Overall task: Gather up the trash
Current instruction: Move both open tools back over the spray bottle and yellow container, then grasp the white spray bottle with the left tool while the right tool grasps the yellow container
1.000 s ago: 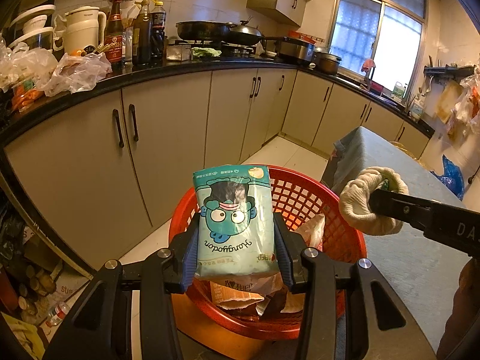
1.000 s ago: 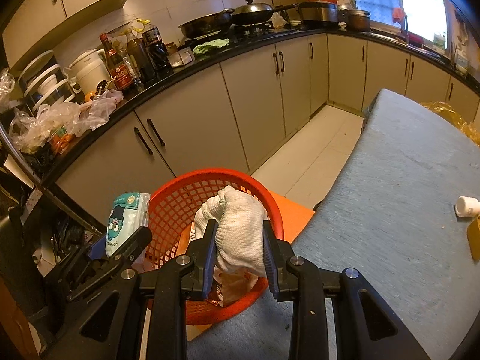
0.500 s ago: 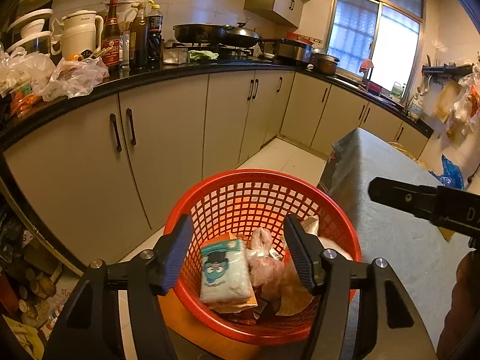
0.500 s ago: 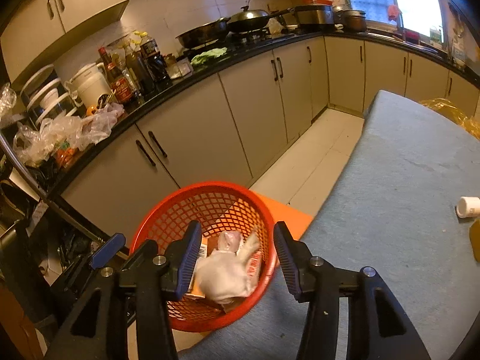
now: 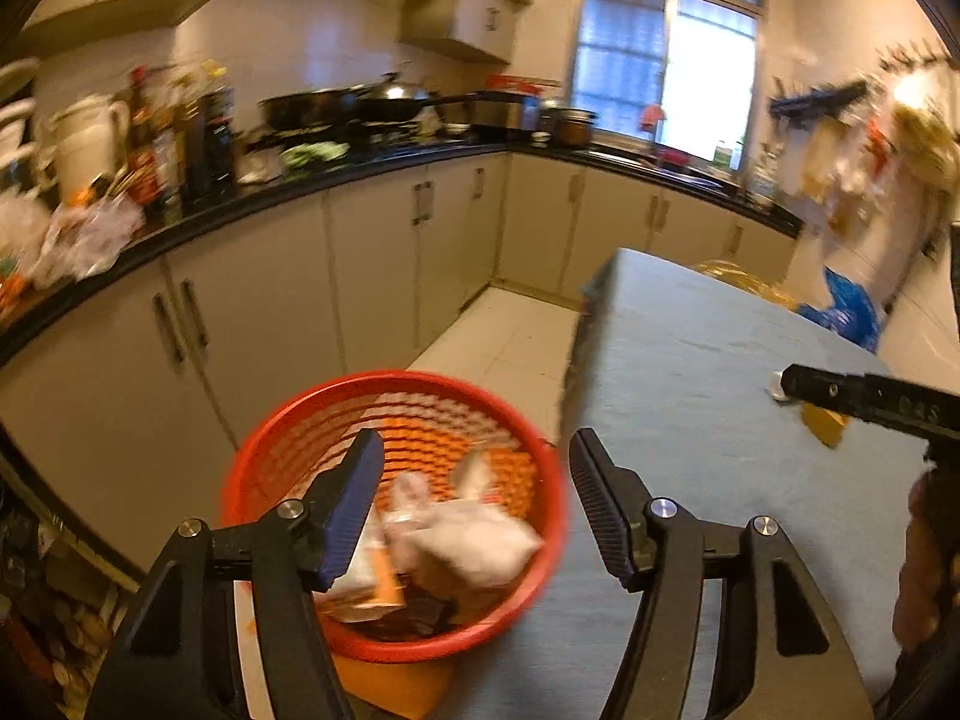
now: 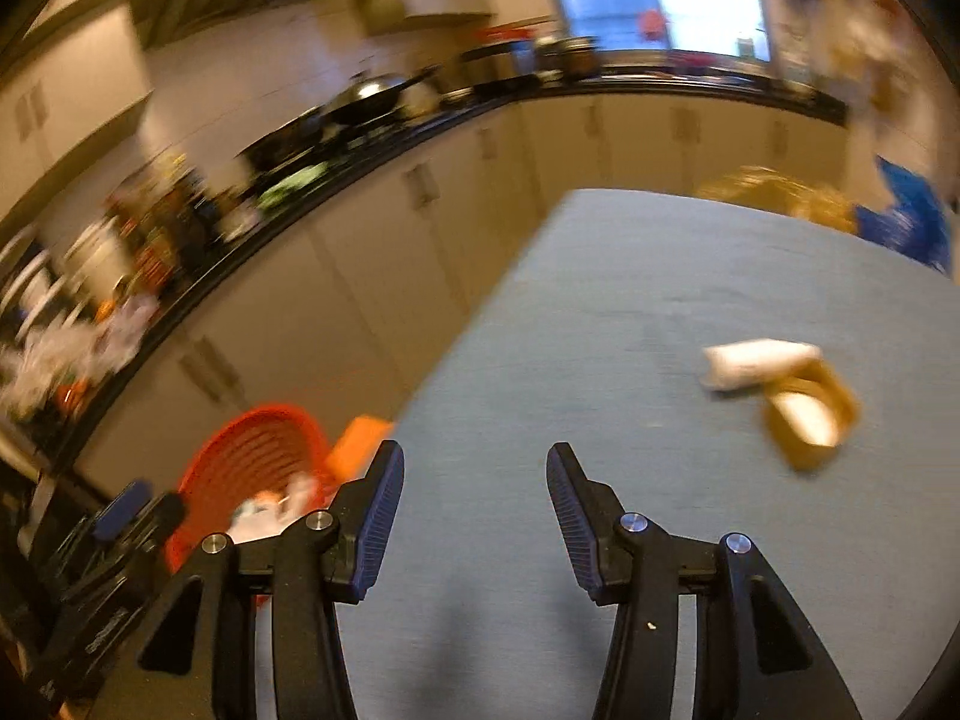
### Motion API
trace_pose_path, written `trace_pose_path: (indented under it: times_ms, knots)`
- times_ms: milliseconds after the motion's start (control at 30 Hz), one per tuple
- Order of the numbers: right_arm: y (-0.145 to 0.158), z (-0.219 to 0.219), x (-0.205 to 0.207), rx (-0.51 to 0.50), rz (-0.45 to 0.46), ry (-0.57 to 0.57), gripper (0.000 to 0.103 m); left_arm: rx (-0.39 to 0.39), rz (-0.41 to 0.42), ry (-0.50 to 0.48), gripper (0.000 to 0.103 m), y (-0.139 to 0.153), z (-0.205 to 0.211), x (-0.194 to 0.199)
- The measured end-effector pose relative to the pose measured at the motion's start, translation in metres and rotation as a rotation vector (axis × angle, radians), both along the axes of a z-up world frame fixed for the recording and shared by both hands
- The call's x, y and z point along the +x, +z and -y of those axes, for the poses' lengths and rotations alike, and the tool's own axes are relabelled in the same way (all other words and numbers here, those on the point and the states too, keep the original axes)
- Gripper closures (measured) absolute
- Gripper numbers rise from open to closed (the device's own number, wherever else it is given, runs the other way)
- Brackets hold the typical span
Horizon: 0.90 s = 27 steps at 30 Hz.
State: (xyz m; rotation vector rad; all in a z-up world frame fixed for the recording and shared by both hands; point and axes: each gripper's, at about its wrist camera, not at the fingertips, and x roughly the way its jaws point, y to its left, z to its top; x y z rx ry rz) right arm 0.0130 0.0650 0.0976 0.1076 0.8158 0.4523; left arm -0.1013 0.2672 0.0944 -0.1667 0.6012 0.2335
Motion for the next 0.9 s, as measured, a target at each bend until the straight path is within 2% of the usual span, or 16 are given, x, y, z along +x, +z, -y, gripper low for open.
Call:
trace_pose_path:
  times_ms: [167, 367, 500, 567, 633, 733, 767, 833, 900]
  knots:
    - [0.001, 0.088, 0.024, 0.001, -0.02, -0.184, 0.05, -0.007, -0.023, -0.165, 0.04, 0.02, 0.055, 0.023]
    - [-0.015, 0.162, 0.064, -0.062, -0.065, -0.364, 0.064, 0.012, -0.073, -0.37, 0.04, 0.046, 0.135, 0.061]
    - [-0.04, 0.182, 0.09, -0.046, -0.135, -0.382, 0.069, 0.034, -0.117, -0.44, 0.04, 0.05, 0.176, 0.096]
    - [-0.051, 0.181, 0.099, -0.029, -0.159, -0.361, 0.069, 0.042, -0.142, -0.466, 0.04, 0.048, 0.19, 0.115]
    - [-0.06, 0.175, 0.107, -0.021, -0.178, -0.332, 0.074, 0.046, -0.181, -0.485, 0.04, 0.044, 0.201, 0.137]
    - [-0.069, 0.174, 0.113, -0.033, -0.178, -0.305, 0.078, 0.088, -0.205, -0.496, 0.04, 0.036, 0.217, 0.168]
    - [-0.071, 0.174, 0.113, -0.041, -0.179, -0.301, 0.085, 0.1, -0.213, -0.5, 0.039, 0.033, 0.221, 0.175]
    - [-0.075, 0.179, 0.111, -0.033, -0.178, -0.298, 0.09, 0.111, -0.235, -0.516, 0.039, 0.023, 0.23, 0.193]
    - [-0.074, 0.182, 0.11, -0.028, -0.173, -0.291, 0.091, 0.113, -0.262, -0.528, 0.038, 0.011, 0.238, 0.213]
